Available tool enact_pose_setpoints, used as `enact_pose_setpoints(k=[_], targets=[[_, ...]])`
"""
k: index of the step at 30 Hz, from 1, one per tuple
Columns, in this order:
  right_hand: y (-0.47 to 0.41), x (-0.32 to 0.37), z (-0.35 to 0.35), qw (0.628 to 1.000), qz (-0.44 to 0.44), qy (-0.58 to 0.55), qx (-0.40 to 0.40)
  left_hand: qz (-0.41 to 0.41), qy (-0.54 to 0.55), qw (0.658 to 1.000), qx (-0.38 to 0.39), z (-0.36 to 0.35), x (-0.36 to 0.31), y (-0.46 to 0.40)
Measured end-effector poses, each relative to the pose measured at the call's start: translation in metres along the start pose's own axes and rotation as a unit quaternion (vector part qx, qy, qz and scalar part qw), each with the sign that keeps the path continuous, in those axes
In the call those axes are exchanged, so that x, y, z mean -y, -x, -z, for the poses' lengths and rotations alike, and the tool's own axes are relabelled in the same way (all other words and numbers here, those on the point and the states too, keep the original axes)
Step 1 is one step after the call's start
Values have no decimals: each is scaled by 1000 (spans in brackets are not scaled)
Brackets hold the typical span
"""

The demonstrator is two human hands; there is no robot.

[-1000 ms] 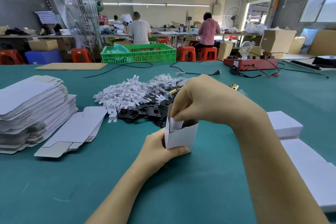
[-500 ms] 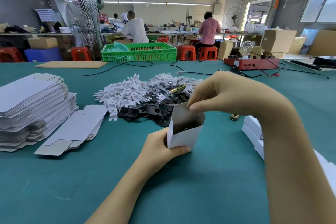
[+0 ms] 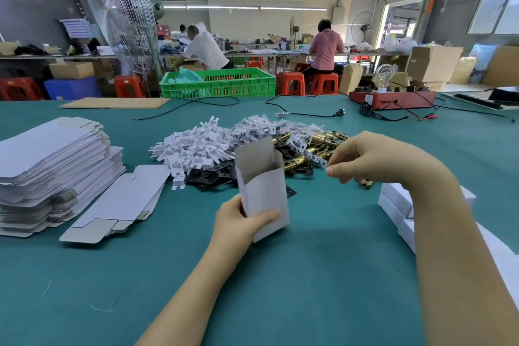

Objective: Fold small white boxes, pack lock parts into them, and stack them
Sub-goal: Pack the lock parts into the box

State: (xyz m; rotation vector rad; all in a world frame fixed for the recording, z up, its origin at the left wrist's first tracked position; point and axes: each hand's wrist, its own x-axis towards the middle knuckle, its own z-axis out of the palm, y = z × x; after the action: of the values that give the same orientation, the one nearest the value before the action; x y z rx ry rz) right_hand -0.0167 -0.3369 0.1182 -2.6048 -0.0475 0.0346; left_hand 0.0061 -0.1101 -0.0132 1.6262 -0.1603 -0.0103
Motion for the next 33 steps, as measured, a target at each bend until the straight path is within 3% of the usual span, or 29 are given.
enact_pose_setpoints(k=[5,8,16,22,25,29,33], targets=[[-17,-6,-21,998,2,-55,-25,-4,67,979,-193,10,6,-9],[-29,-10,-37,996,1,-66,-65,-5,92,963,-254,15,8,-12],[-60,-7,-108,961,3,-181,-209,0,78,963,-257,14,10,-14],[-67,-7,-155,993,94,7,-67,-1,53,964,-261,13,12,-16],[-71,-8,-158,990,99,62,-73,-3,54,965,-257,12,13,-16],[-71,-7,-160,987,105,52,-112,-1,51,967,-251,13,12,-16],[-76,-10,-160,987,90,89,-95,-2,46,970,-238,12,12,-16]])
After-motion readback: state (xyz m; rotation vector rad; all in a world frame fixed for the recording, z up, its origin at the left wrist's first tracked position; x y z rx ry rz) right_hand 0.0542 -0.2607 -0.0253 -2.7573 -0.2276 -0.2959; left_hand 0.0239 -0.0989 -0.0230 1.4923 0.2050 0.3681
